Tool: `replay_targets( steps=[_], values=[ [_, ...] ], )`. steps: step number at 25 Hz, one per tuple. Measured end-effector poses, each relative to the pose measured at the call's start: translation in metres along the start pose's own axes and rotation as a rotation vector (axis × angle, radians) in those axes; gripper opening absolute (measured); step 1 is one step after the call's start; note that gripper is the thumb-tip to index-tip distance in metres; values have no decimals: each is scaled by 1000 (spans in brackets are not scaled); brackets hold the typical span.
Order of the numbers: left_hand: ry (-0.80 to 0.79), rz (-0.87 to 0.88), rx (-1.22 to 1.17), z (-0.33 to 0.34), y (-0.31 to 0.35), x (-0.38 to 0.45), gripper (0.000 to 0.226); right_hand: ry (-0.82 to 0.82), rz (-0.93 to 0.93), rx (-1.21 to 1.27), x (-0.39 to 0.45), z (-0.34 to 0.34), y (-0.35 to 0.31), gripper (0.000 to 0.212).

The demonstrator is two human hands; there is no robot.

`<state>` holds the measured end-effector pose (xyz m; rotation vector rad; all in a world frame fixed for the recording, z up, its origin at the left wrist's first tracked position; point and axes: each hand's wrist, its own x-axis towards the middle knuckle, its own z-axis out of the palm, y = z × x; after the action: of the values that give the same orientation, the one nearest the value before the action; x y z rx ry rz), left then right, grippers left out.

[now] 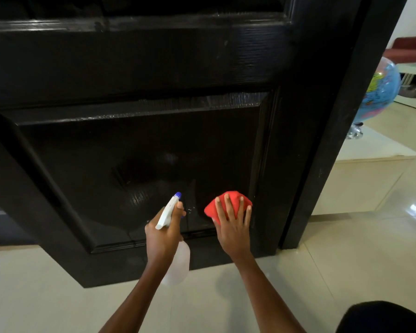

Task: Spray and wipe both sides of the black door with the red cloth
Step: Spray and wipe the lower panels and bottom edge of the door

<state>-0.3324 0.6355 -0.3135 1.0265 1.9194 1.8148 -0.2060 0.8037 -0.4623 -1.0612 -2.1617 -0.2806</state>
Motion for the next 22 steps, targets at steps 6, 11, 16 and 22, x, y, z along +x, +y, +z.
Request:
replay_targets(
  steps=[6,11,16,22],
  values=[
    [-53,29,-12,26,12,3,42,260,262,343,99,-72,-2,79],
    [-107,-9,-2,47,7,2,37,237,453,528,65,-46,5,74],
    [-87,-33,42,43,-9,-3,40,144,749,705,-23,16,-10,69],
    [-70,-38,103,30,-14,-11,39,131,1067,997,-44,37,-30,72]
  ],
)
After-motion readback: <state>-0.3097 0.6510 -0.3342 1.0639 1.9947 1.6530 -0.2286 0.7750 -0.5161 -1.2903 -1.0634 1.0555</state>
